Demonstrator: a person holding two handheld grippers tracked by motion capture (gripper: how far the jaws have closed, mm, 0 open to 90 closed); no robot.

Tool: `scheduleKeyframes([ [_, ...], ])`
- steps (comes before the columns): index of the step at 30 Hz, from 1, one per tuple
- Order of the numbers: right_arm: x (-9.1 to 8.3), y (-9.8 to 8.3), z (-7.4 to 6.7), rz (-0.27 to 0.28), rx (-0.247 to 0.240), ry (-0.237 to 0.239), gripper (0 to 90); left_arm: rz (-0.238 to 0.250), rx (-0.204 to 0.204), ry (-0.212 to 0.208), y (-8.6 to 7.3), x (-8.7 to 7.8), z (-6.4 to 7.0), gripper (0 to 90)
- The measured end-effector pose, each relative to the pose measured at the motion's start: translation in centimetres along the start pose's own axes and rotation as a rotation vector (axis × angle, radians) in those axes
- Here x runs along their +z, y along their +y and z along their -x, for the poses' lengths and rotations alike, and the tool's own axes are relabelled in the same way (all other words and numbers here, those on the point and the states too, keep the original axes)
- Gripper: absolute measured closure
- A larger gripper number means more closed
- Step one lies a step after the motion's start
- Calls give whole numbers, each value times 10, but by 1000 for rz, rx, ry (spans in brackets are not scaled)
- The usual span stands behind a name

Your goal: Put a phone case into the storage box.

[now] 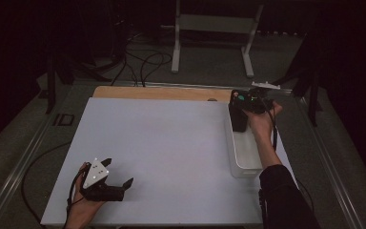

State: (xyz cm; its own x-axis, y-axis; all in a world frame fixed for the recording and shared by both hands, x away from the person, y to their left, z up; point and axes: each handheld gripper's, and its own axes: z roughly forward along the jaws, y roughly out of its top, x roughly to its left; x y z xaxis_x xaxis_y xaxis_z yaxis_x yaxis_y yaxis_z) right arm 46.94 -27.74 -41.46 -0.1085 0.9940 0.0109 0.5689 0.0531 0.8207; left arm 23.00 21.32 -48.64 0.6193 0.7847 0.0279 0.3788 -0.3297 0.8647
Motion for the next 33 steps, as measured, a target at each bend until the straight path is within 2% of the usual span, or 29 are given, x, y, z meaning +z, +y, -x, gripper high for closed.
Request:
scheduleKeyframes([
  [9, -19, -5, -4, 11, -91, 72, 78, 4, -1, 2, 0, -1, 0, 1],
  [14, -35, -9, -10, 35, -134, 126, 78, 6, -1, 8, 1, -1, 0, 1],
  [17, -45, -12, -14, 42, -178, 143, 78, 9, -3, 13, 1, -1, 0, 1],
  [22, -64, -19, -21, 63, -205, 174, 78, 14, -7, 21, 2, -2, -1, 1],
  [28, -88, -34, -32, 105, -232, 238, 78, 26, -7, 30, 3, -3, -2, 1],
  [31, -92, -37, -34, 110, -237, 242, 78, 28, -8, 34, 3, -4, -2, 1],
  [33, -109, -47, -38, 132, -258, 275, 78, 38, -7, 40, 4, -5, -2, 1],
])
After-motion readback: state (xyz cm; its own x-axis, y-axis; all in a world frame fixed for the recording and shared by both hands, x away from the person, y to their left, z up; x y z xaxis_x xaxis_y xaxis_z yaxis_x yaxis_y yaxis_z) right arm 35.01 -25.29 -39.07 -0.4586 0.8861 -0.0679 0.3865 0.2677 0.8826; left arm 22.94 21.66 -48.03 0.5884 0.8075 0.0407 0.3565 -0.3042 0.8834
